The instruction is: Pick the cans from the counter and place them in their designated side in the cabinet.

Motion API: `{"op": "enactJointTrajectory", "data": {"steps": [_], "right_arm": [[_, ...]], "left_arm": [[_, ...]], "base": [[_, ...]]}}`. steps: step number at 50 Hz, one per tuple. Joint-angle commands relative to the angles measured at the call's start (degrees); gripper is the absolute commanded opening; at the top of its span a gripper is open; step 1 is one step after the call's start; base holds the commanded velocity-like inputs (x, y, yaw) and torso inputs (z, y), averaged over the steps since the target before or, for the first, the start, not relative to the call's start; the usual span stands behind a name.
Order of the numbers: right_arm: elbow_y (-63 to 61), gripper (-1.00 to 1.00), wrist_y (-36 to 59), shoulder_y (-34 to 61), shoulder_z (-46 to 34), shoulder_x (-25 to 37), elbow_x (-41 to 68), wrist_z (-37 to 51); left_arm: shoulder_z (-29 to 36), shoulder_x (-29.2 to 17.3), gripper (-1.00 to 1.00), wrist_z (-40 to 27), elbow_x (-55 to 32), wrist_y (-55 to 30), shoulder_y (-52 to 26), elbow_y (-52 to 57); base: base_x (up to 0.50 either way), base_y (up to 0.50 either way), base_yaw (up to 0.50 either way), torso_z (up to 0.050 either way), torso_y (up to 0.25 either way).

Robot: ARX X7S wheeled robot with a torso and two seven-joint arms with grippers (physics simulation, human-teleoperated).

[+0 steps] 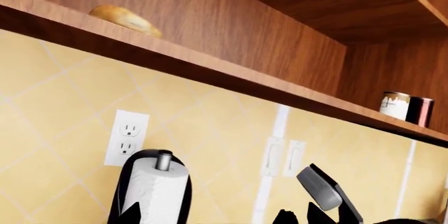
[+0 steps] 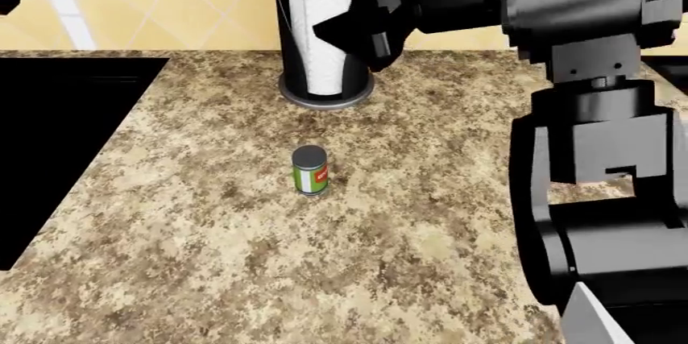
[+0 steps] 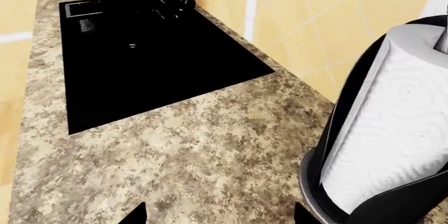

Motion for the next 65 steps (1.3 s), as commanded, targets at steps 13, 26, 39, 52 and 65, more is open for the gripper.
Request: {"op": "enactJointTrajectory", "data": {"steps": [13,26,39,52,65], "right_arm": [[10.51,1.0,-16.18,-3.94,-7.1,0.18,21.21,9.9],[0.57,1.0,-11.36,-9.53,-6.83,2.37,24.58,9.49],[2.2,1.0,-13.51,-12.82,-8.85,2.48,25.3,9.74],[2.33,1.0,-14.76,-16.38,-10.75,3.43,25.6,10.28],[2.51,1.0,-16.44,-19.04,-11.82,4.61,25.76,10.99]], "left_arm": [[-1.15,-0.42,1.0,1.35,1.23,0.94,3.3,0.61],[-0.92,-0.16,1.0,2.27,2.3,1.08,4.12,0.41],[-0.69,-0.95,1.0,1.07,0.81,1.34,3.99,0.91],[-0.46,-1.07,1.0,1.57,1.43,1.37,4.69,0.81],[0.28,-0.55,1.0,2.75,3.24,1.24,5.16,0.12]], "base": [[0.0,0.0,0.0,0.0,0.0],[0.0,0.0,0.0,0.0,0.0],[0.0,0.0,0.0,0.0,0.0],[0.0,0.0,0.0,0.0,0.0],[0.0,0.0,0.0,0.0,0.0]]}}
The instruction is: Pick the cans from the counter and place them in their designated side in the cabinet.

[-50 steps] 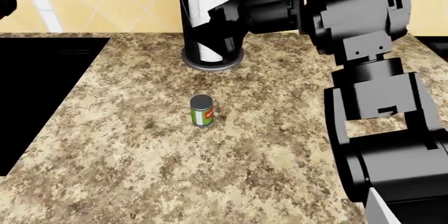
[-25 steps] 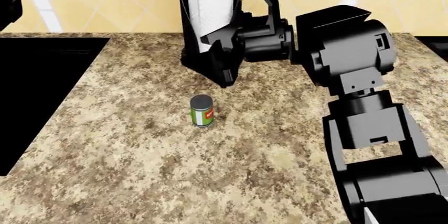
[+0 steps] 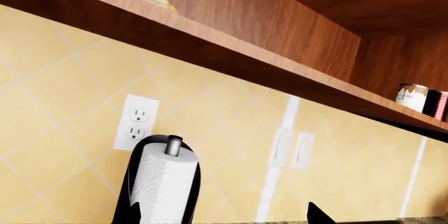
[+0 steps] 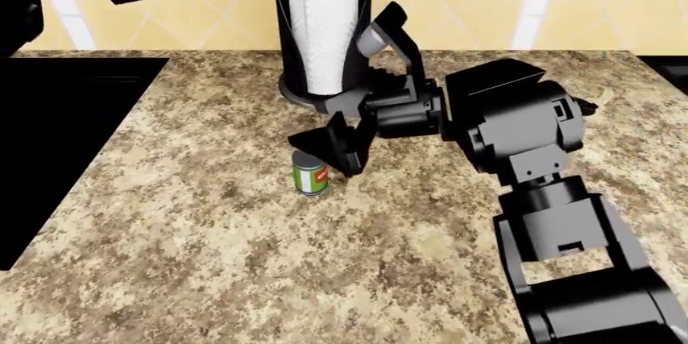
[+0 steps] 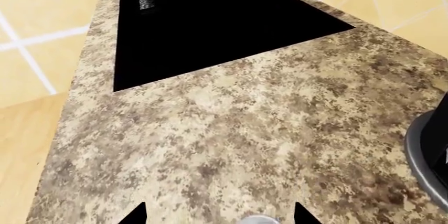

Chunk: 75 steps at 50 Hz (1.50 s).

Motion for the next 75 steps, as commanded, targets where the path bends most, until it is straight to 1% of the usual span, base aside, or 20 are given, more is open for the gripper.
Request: {"op": "enactJointTrajectory", "data": {"steps": [1,11,19,25,29,36,43,48,54,75], "right_arm": [[1.31,1.0,-2.28,-2.03,-1.21,0.73,0.08,0.52],[7.64,1.0,-8.2,-2.03,-1.75,-0.7,0.01,1.23],[15.02,1.0,-15.66,-0.66,-2.69,-2.02,-0.6,1.7],[24.15,1.0,-24.73,1.69,-2.82,-3.55,-1.34,3.99],[27.54,1.0,-27.01,2.58,-3.38,-4.22,-1.11,4.33],[29.64,1.0,-27.88,2.67,-5.4,-4.55,-0.46,4.3],[24.4,1.0,-23.04,0.13,-7.08,-3.49,0.57,3.46],[24.45,1.0,-22.95,-0.84,-7.63,-3.4,1.05,3.45],[21.11,1.0,-20.75,-2.86,-7.79,-2.97,2.45,3.35],[25.21,1.0,-23.78,-3.7,-10.29,-3.31,3.51,3.91]], "left_arm": [[0.55,0.41,1.0,1.01,1.45,-0.05,0.54,-0.51],[0.84,0.26,1.0,1.19,1.56,-0.04,0.52,-0.82],[0.73,-0.15,1.0,1.66,1.94,-0.04,0.95,-1.05],[0.72,-0.17,1.0,2.31,2.47,0.02,1.46,-1.41],[0.68,-0.13,1.0,2.86,2.98,0.08,1.91,-1.62],[0.56,-0.39,1.0,2.9,2.93,0.24,2.29,-1.6],[0.52,-0.57,1.0,2.83,2.86,0.42,2.54,-1.5],[0.58,-0.64,1.0,2.94,3.1,0.46,2.73,-1.52],[0.76,-0.58,1.0,3.31,3.71,0.47,3.07,-1.64],[0.91,-0.8,1.0,3.37,3.65,0.89,3.88,-1.61]], "base": [[0.0,0.0,0.0,0.0,0.0],[0.0,0.0,0.0,0.0,0.0],[0.0,0.0,0.0,0.0,0.0],[0.0,0.0,0.0,0.0,0.0],[0.0,0.0,0.0,0.0,0.0],[0.0,0.0,0.0,0.0,0.0],[0.0,0.0,0.0,0.0,0.0],[0.0,0.0,0.0,0.0,0.0],[0.0,0.0,0.0,0.0,0.0],[0.0,0.0,0.0,0.0,0.0]]}}
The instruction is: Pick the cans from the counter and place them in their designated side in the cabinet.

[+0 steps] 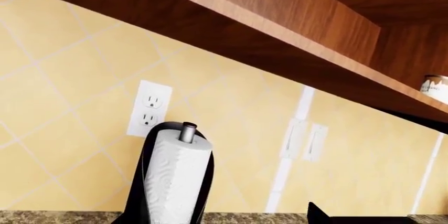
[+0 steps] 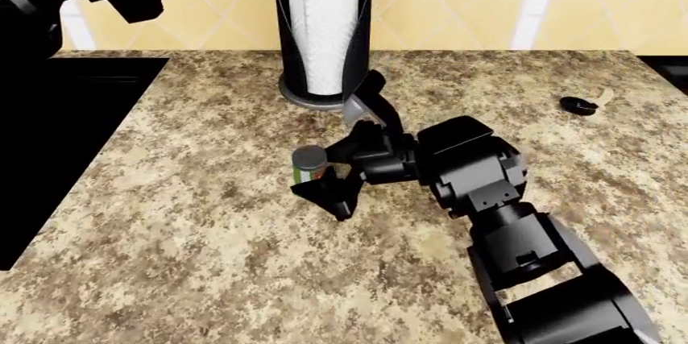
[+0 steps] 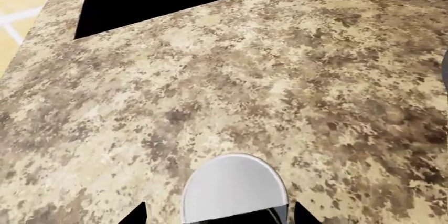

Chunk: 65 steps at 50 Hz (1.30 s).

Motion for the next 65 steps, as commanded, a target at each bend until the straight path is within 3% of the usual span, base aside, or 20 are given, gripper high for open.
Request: {"op": "enactJointTrajectory", "data": {"steps": [1,12,13,29,44,65], "right_arm": [[1.28,1.0,-0.82,-0.77,-1.45,-0.06,0.67,0.29],[3.34,1.0,-2.53,-0.55,-2.62,-0.13,1.07,0.96],[3.48,-1.0,-2.75,-0.47,-2.7,-0.13,1.11,1.06],[-3.17,-1.0,1.22,-0.32,-3.09,1.83,3.14,1.67],[-26.37,-1.0,26.45,4.92,-0.67,6.39,9.78,3.08],[-41.63,-1.0,38.96,7.89,8.99,8.98,16.11,9.59]], "left_arm": [[0.17,0.04,1.0,0.45,0.45,0.18,0.46,-0.2],[0.33,0.29,1.0,1.35,1.38,0.39,0.95,-0.65],[0.33,0.26,1.0,1.28,1.27,0.41,0.9,-0.63],[0.54,0.06,1.0,0.83,0.85,0.68,0.44,-0.36],[1.08,0.49,1.0,0.99,0.72,0.92,-0.29,-0.5],[1.96,1.15,1.0,1.5,0.92,1.15,-1.0,-0.96]], "base": [[0.0,0.0,0.0,0.0,0.0],[0.0,0.0,0.0,0.0,0.0],[0.0,0.0,0.0,0.0,0.0],[0.0,0.0,0.0,0.0,0.0],[0.0,0.0,0.0,0.001,0.0],[-0.02,-0.02,0.0,0.0,0.0]]}}
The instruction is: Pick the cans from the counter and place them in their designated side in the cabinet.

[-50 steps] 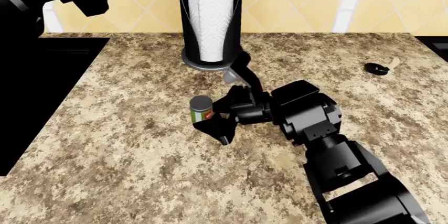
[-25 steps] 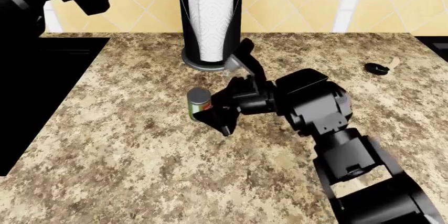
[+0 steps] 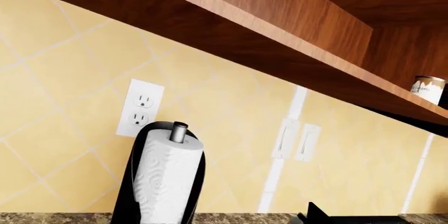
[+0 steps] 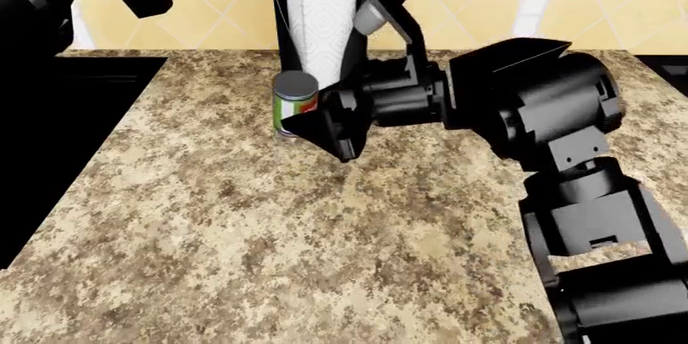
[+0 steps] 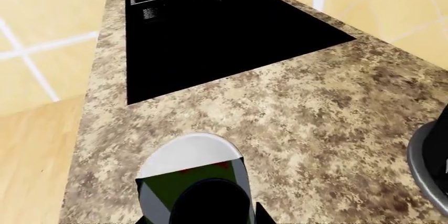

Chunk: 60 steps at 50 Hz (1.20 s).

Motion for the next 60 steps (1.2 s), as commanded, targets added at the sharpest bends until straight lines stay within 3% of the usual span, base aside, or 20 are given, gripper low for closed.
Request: {"op": "enactJointTrajectory", "data": {"steps": [1,22,47,60], "right_arm": [[-9.54,-1.0,7.16,1.53,5.87,1.69,3.84,3.4],[-20.87,-1.0,13.3,1.35,13.53,2.43,7.98,9.3],[-22.91,-1.0,13.06,3.37,14.34,2.18,9.32,10.75],[-26.52,-1.0,21.94,9.46,18.58,0.53,9.9,18.6]], "left_arm": [[0.51,0.35,1.0,0.15,-0.07,0.13,-0.39,-0.15],[1.15,0.44,1.0,-0.65,-0.89,0.39,-0.97,0.48],[0.96,0.2,1.0,-0.22,-0.84,1.0,-1.15,0.73],[0.47,-0.63,1.0,-1.01,-1.89,1.41,-1.1,1.33]], "base": [[-0.17,-0.18,0.0,0.0,0.0],[-0.2,-0.19,0.0,0.0,0.0],[-0.23,-0.38,0.0,0.0,0.0],[-0.1,-0.16,0.0,0.0,0.0]]}}
